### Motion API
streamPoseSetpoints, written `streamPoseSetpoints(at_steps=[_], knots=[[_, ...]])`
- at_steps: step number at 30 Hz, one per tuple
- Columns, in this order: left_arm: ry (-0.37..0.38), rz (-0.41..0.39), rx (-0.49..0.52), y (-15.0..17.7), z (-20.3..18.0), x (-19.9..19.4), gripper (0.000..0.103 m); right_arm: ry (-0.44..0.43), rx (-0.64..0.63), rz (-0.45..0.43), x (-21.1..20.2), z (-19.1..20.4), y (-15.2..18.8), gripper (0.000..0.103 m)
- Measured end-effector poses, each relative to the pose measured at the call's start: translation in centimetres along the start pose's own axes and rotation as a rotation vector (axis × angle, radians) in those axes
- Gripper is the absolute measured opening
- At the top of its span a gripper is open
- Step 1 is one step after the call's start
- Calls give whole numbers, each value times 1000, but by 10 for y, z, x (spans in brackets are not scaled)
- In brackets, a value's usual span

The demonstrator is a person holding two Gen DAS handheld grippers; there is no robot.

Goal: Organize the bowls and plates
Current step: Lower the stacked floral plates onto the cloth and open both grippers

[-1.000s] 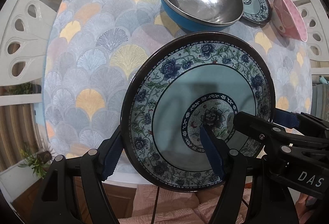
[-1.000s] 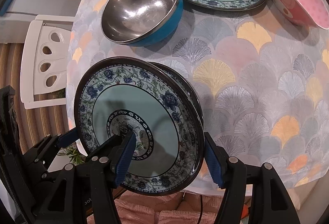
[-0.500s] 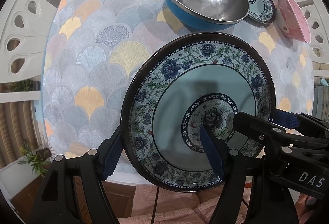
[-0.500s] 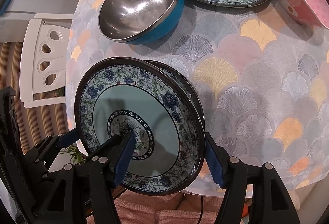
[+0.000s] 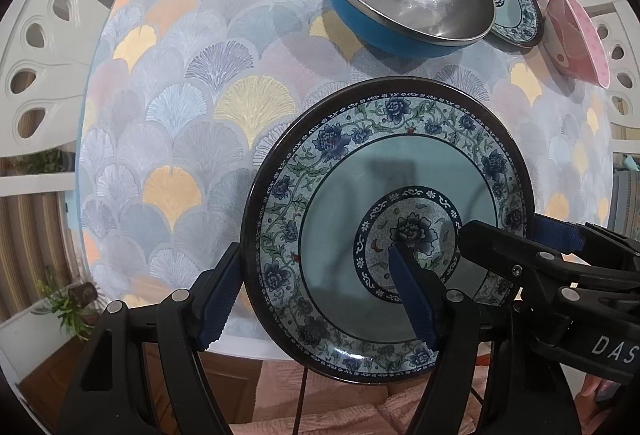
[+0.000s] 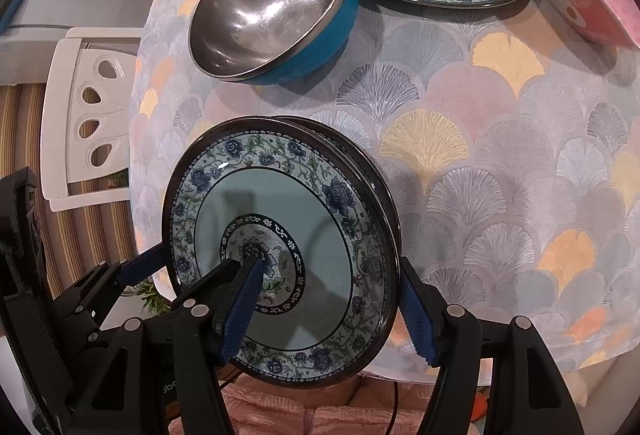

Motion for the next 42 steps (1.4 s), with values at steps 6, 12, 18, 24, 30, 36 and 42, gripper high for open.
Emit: streamPoseSetpoints(at_steps=[6, 12, 18, 24, 30, 36, 42], knots=[[-15, -3, -2, -1, 0, 4, 70, -22, -7, -2, 1, 2, 0, 66], [-2, -7, 1, 1, -3, 9, 70, -31, -6, -7, 1, 1, -2, 68], [-8, -24, 33, 1, -13, 7, 70, -23, -14, -19, 0, 2, -3, 69], [-22, -28, 28, -4, -12, 0, 72, -49, 5, -24, -5, -1, -3, 69], [-27, -44, -7, -9, 7, -9, 72, -49, 12, -31, -13, -4, -2, 69], [-31, -75, -41, -16, 21, -24, 72, -58, 20, -39, -18, -5, -5, 69], [-26, -102, -56, -26, 27, -37, 72, -76, 43, -50, -22, -9, -9, 69]])
Point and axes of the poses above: each gripper's, at about its wrist camera, not at the fingertips, and x roughly the way its jaws point, z to its left, y to its underside, the point moved 7 cm from there along x, roughly the way its jaws point, and after that the axes turned 1 degree about -z, right-handed, at the moved point
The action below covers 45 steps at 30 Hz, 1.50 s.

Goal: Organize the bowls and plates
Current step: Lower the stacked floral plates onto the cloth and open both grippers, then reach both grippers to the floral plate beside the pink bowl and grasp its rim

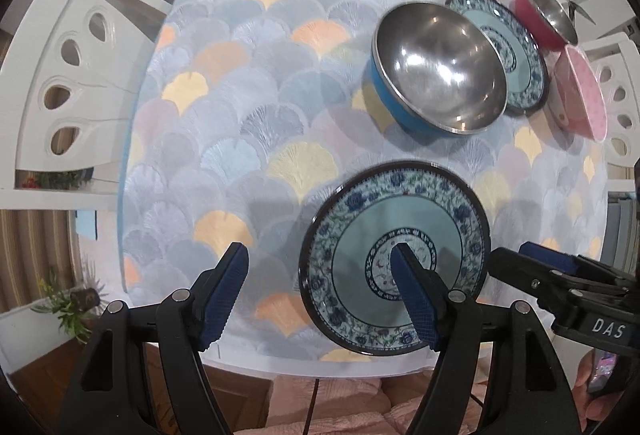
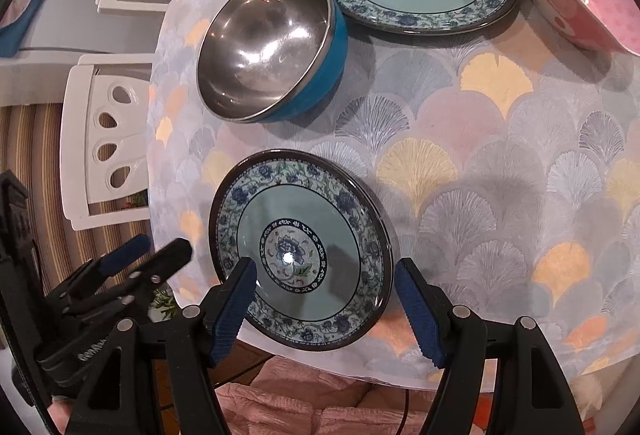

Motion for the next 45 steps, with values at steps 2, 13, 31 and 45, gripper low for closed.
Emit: streamPoseSetpoints(at_steps=[2, 13, 31, 45], knots=[[-1, 0, 0, -8, -1, -2, 72, -15, 8, -4, -1, 1, -1, 69], [18, -20, 33, -55, -16, -10, 72, -73, 114, -71, -27, -17, -22, 69], [64, -83, 327, -212, -121, -27, 72, -205, 562, -314, -65, -74, -93, 69], [115, 67, 425, -227, -180, 72, 72, -137, 649, -413, -52, -109, -125, 69]])
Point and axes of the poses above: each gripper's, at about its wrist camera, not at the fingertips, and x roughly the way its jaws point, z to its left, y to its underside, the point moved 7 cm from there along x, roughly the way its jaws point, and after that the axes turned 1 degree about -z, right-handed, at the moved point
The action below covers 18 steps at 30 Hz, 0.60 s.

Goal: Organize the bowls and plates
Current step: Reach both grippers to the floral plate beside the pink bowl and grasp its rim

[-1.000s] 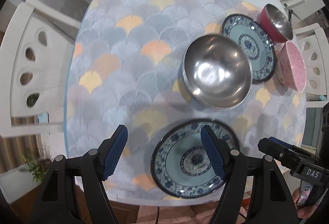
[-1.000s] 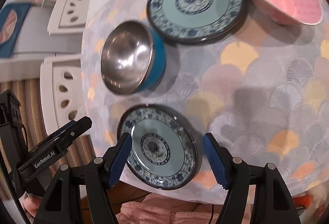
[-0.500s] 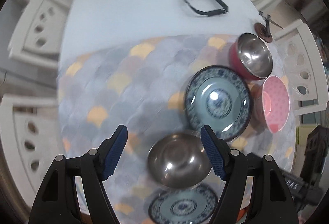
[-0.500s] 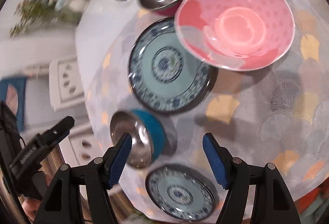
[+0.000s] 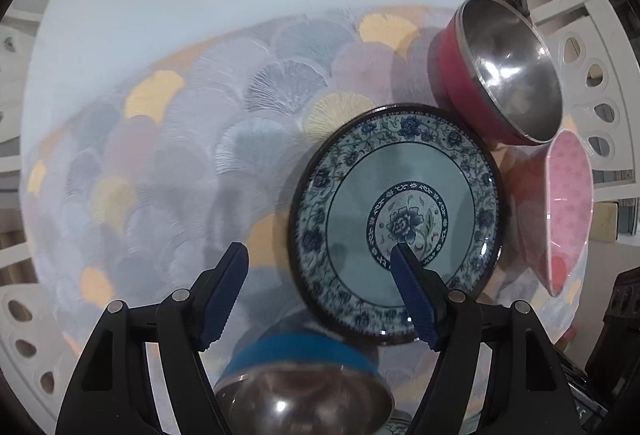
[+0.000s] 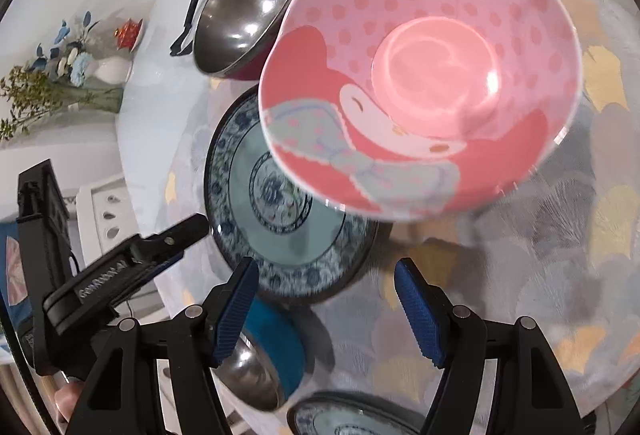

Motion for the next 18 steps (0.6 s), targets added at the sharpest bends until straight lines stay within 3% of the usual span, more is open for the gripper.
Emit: streamPoseSetpoints(at_steps=[13, 18], knots=[[31, 51, 27, -14, -7, 38, 71, 51, -12, -17, 31, -3, -18, 69], [20, 34, 46, -17, -8, 42, 70, 56, -46, -56, 29, -1, -25, 69]])
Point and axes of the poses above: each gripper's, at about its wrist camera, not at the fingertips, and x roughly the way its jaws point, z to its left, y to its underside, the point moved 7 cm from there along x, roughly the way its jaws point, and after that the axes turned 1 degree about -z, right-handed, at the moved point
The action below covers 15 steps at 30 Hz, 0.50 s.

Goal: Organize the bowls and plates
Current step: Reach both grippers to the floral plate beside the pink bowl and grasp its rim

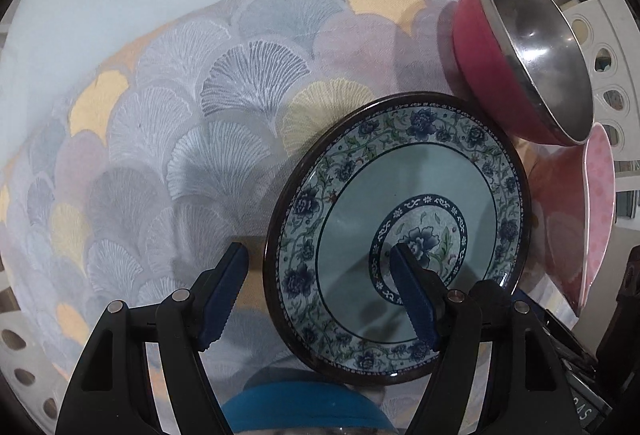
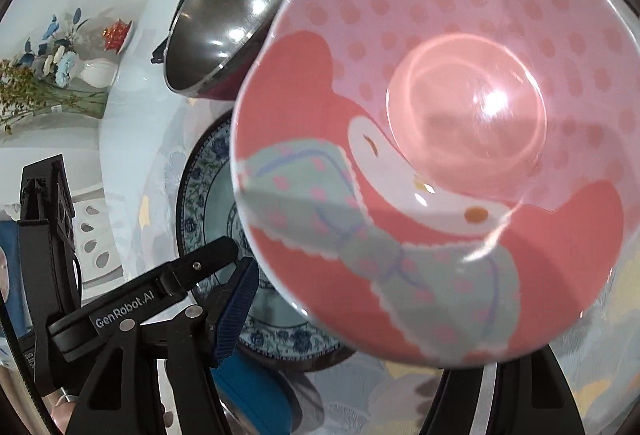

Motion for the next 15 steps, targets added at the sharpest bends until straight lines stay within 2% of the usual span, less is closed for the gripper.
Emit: streamPoseSetpoints(at_steps=[9, 15], knots=[[6, -30, 33, -8, -25, 0, 70, -12, -48, -4, 3, 9, -6, 64], [-19, -35, 67, -5, -40, -1, 70, -17, -70, -1, 0, 9, -8, 60]])
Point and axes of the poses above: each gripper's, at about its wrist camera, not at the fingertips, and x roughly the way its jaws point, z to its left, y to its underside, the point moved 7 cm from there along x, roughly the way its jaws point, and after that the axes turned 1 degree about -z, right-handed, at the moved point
